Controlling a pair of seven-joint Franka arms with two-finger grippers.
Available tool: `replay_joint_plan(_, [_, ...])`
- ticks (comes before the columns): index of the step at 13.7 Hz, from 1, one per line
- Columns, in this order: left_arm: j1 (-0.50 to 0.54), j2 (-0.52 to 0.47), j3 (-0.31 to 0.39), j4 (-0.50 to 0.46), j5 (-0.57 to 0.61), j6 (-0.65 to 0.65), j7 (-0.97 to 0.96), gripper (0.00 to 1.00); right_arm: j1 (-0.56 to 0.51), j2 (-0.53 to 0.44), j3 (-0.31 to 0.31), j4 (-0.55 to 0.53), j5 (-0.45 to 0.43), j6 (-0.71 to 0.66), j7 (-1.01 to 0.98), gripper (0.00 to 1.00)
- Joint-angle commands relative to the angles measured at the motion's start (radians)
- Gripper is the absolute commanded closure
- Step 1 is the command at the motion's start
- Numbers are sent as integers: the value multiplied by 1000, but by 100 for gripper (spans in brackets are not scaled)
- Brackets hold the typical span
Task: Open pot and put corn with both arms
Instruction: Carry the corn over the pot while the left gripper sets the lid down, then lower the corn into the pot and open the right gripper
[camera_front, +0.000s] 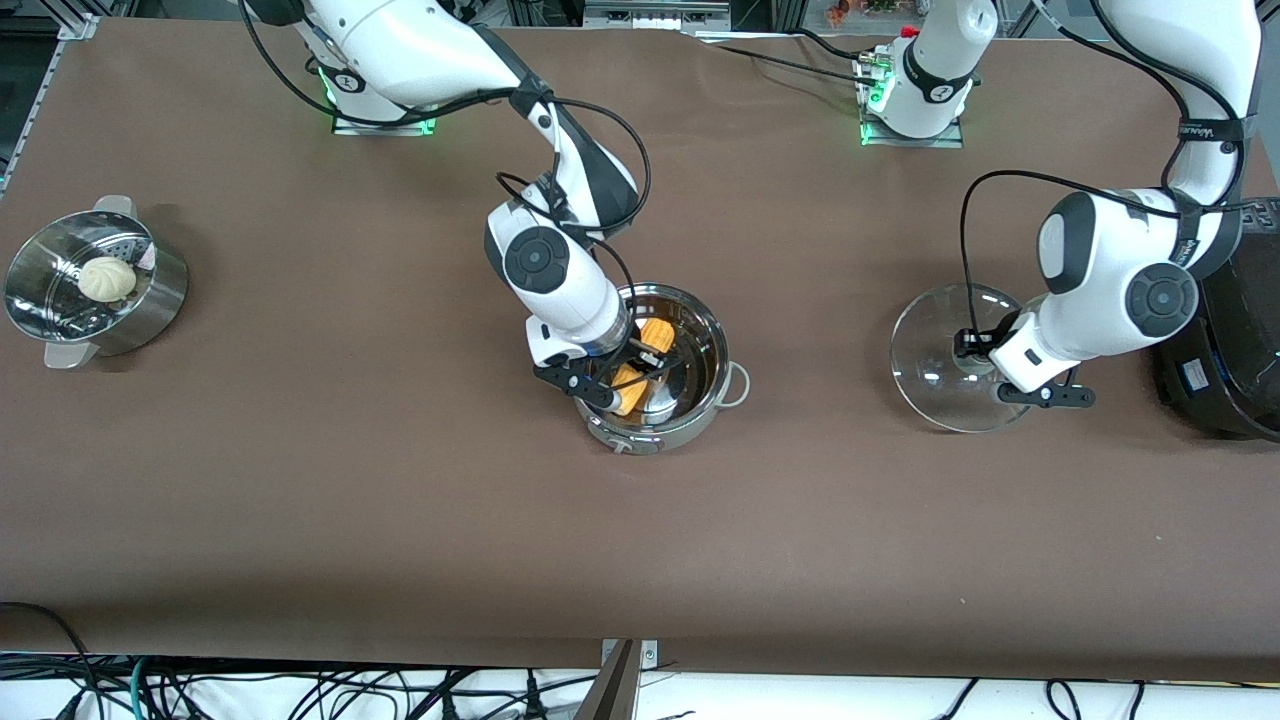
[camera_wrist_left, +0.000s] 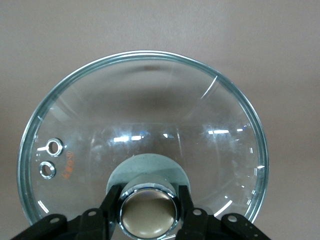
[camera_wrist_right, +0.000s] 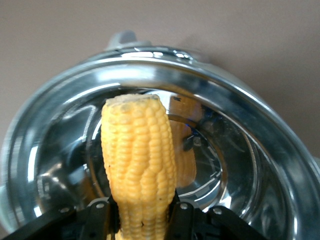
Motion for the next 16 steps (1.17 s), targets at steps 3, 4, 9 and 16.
replay_joint_plan(3, [-44,-4,-4,-95,-78,110,39,100,30,19,-11,19,-4,-23,2,1])
replay_joint_plan(4, [-55,4,-4,-94,-78,117,41,100,30,14,-11,21,-16,-26,3,0])
replay_joint_plan(9, [-75,70,-9,-91,-75,157,52,39,21,-110,-43,24,-42,-188,-6,0])
replay_joint_plan(16, [-78,3,-3,-71,-89,134,81,0,21,-300,-369,24,-39,-605,-558,0])
